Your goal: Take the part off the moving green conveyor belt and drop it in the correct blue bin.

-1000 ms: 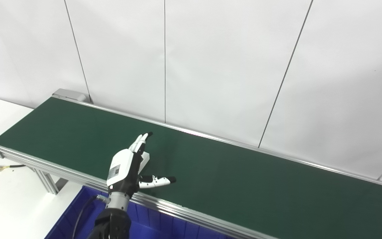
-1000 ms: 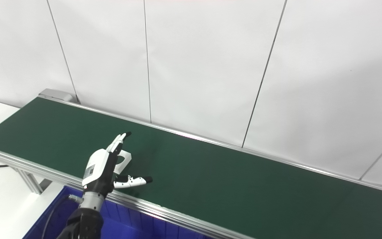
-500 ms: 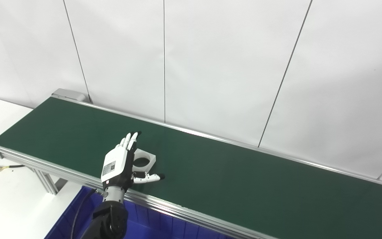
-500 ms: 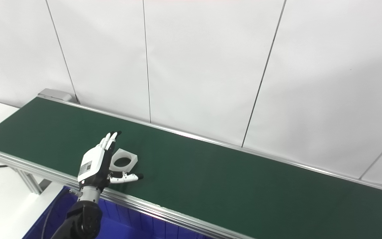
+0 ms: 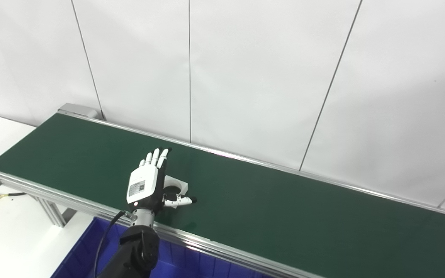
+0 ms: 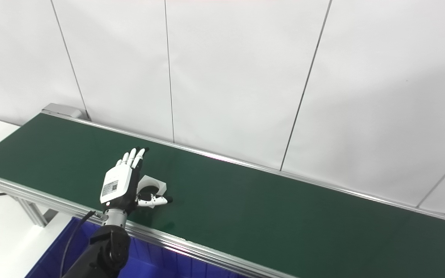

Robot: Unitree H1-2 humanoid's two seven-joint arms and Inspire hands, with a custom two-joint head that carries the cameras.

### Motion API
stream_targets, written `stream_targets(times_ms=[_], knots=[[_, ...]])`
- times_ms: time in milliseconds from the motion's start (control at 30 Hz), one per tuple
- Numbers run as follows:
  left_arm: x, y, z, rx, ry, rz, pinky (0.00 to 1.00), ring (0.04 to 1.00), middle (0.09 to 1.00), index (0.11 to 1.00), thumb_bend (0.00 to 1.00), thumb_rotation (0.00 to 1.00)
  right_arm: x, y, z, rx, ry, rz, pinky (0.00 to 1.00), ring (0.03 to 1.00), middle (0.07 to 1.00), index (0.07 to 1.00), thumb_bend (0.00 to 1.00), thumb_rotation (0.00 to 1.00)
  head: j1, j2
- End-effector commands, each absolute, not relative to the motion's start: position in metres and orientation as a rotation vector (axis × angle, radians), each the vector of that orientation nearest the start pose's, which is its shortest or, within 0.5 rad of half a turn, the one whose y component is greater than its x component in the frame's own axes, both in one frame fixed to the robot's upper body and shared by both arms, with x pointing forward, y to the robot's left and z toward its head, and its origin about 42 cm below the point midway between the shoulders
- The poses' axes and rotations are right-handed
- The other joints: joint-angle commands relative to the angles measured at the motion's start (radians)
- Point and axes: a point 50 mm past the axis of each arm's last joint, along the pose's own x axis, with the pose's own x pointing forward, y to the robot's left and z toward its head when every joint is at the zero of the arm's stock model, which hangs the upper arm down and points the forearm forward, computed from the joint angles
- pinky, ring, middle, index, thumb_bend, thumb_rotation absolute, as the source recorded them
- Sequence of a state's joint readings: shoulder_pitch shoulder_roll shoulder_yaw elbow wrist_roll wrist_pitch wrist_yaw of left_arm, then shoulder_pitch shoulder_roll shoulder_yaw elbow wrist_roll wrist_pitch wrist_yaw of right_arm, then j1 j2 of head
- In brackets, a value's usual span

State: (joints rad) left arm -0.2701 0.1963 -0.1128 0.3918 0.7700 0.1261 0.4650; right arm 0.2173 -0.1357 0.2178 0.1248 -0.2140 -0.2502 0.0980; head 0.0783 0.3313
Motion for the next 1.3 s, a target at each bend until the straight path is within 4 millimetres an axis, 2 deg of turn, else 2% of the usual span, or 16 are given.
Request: stream_targets(times_ms=[0,200,467,567,700,1033,1133,1267], knots=[[0.380,0.261,0.112,1.030,-0.113,0.366,1.00,1.000,1.000,0.950,0.82,0.32,0.194,-0.197,0.038,-0.294,0.002,0.330,0.85,0.885,0.886,0.899,0.99,0.23,-0.016,0.002],[0.384,0.258,0.113,1.024,-0.119,0.344,1.00,1.000,1.000,0.942,0.82,0.29,0.191,-0.197,0.040,-0.289,-0.008,0.331,0.83,0.880,0.880,0.884,0.97,0.23,-0.053,0.013],[0.385,0.256,0.109,1.084,-0.094,0.319,1.00,1.000,1.000,0.936,0.80,0.24,0.191,-0.199,0.040,-0.293,-0.018,0.328,0.81,0.870,0.873,0.878,0.98,0.24,-0.048,0.015],[0.386,0.256,0.107,1.104,-0.080,0.307,1.00,0.993,0.996,0.929,0.78,0.19,0.191,-0.199,0.039,-0.298,-0.022,0.329,0.81,0.867,0.874,0.879,0.97,0.25,-0.048,0.016],[0.389,0.256,0.103,1.116,-0.065,0.292,0.92,0.958,0.975,0.913,0.78,0.14,0.190,-0.199,0.040,-0.300,-0.028,0.325,0.80,0.853,0.867,0.878,0.98,0.25,-0.049,0.017],[0.392,0.246,0.092,1.110,-0.053,0.257,0.83,0.921,0.957,0.896,0.78,0.10,0.186,-0.198,0.042,-0.293,-0.027,0.313,0.80,0.854,0.870,0.879,0.98,0.24,-0.053,0.026],[0.393,0.243,0.089,1.082,-0.058,0.241,0.78,0.898,0.947,0.890,0.74,0.04,0.185,-0.198,0.043,-0.290,-0.029,0.313,0.80,0.855,0.873,0.878,0.97,0.24,-0.054,0.026],[0.398,0.240,0.089,1.019,-0.064,0.229,0.71,0.860,0.931,0.886,0.71,0.01,0.183,-0.198,0.043,-0.291,-0.040,0.309,0.79,0.853,0.871,0.875,0.97,0.24,-0.054,0.029]])
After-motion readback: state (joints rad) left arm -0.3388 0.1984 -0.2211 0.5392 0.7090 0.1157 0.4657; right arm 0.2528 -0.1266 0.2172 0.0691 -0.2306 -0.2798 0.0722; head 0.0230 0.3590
